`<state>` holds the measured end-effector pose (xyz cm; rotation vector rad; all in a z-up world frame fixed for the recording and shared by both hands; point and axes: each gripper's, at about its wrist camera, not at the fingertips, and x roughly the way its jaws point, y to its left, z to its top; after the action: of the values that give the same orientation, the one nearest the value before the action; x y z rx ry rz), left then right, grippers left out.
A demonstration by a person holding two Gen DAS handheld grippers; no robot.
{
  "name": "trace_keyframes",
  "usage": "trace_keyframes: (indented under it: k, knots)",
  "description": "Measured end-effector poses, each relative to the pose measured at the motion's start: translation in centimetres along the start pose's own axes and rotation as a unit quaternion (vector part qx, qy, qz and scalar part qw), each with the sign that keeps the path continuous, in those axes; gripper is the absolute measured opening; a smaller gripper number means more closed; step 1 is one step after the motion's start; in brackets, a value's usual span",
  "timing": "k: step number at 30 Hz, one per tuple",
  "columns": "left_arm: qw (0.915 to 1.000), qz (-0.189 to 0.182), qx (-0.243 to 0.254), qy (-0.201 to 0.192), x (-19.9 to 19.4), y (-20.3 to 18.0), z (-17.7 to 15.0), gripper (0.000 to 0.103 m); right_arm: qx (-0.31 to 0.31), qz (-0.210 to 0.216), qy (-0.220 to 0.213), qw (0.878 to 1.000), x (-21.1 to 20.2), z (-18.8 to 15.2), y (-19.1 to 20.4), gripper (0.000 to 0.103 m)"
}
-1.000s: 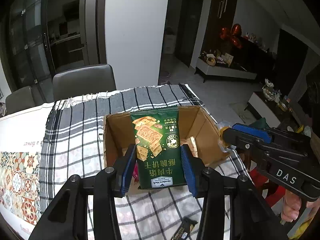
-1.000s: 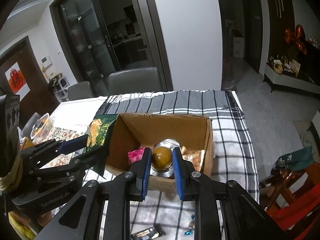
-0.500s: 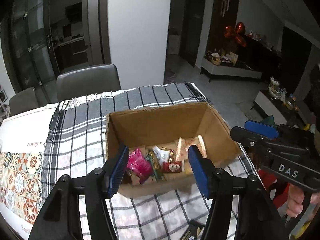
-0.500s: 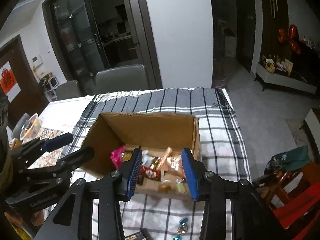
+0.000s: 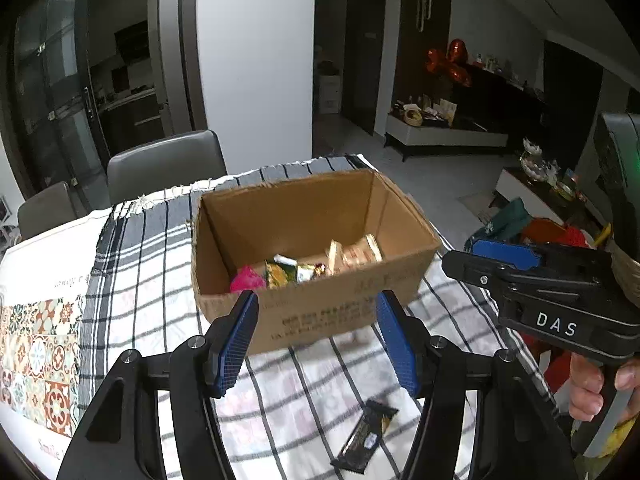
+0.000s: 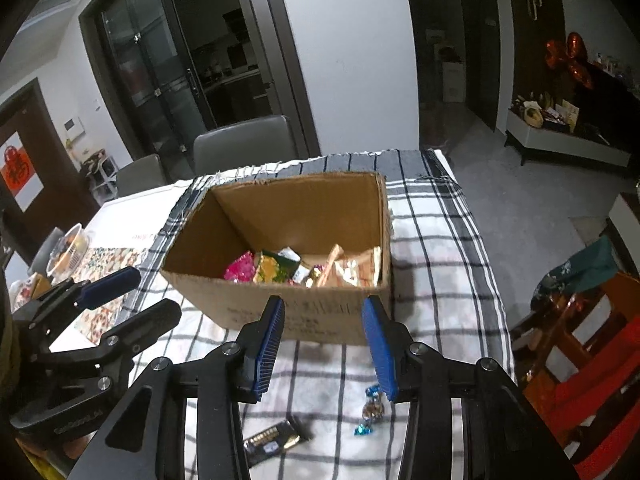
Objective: Organize snacks
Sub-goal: 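Move both grippers back to the black bar and blue-wrapped candy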
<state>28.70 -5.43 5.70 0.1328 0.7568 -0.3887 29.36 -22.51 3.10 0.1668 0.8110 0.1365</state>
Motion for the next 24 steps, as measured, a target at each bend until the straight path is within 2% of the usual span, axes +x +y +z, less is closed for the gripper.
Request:
trace_keyframes:
  k: [7,15,20,24]
  knots:
    - [0.9995,-0.002,0.03,-0.012,-0.8,-1.8,-3.2,0.06,0.01,0.009,-0.019,1.0,-0.8,-3.6,-0.4,0.042]
    - [0.9991,-0.017,0.031,-0.021,-0.9,-2.9,-6.7,0.06,0.021,0.002,-0.032,0.999,-1.0,-7.4,-1.1,0.042]
    - [0.9991,-0.039,0.013,-0.002,0.2,-3.1,-9.2,0.06,0.024,0.001,-0.017,1.0,0.2,-9.9,-1.5,0.042]
    - [0.9988,-0.043,0.012,0.021,1.6,-3.4,-11.2,0.06,0.027,-0.002,0.0,1.0,1.4,-11.6,-1.7,0.042]
